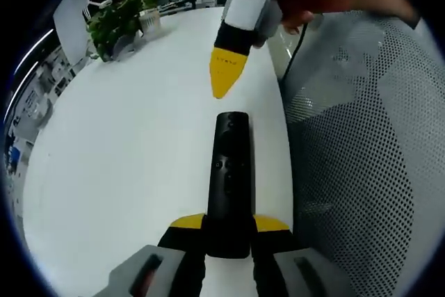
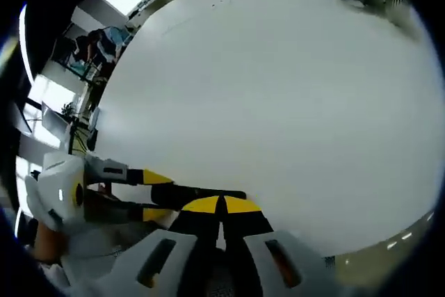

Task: Press the specified remote control buttons in sequence, fully releasing each button before pressing the next.

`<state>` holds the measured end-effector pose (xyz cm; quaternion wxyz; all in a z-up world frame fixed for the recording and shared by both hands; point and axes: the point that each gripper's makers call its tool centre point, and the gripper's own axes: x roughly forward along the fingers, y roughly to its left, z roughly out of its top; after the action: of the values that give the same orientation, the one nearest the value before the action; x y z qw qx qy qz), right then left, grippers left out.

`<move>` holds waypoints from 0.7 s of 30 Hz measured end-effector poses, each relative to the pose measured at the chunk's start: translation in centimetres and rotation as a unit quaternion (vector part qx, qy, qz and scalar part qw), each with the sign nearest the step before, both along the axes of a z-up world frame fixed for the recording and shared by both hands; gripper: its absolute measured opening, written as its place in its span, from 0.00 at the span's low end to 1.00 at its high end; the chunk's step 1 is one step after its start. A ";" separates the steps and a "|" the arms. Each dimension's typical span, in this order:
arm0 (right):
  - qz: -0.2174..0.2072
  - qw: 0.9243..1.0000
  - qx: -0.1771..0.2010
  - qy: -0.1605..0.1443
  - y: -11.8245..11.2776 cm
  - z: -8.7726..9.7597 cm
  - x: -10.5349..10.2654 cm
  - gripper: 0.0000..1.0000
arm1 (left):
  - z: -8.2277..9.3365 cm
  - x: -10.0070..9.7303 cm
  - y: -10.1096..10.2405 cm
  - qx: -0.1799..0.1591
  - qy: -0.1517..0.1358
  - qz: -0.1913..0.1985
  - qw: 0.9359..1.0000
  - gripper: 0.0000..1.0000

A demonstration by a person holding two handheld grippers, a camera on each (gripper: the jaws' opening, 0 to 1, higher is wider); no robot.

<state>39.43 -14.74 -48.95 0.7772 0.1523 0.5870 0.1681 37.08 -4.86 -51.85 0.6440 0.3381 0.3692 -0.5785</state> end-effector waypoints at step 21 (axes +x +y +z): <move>0.015 0.998 -0.017 0.052 0.1 -2.4 -1.2 0.00 | 0.1 0.0 -0.1 -0.020 -0.001 -0.003 1.000 0.24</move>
<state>38.21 -14.65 -51.39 0.7455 0.1389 0.6314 0.1620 37.06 -4.94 -51.78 0.6495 0.3263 0.3559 -0.5873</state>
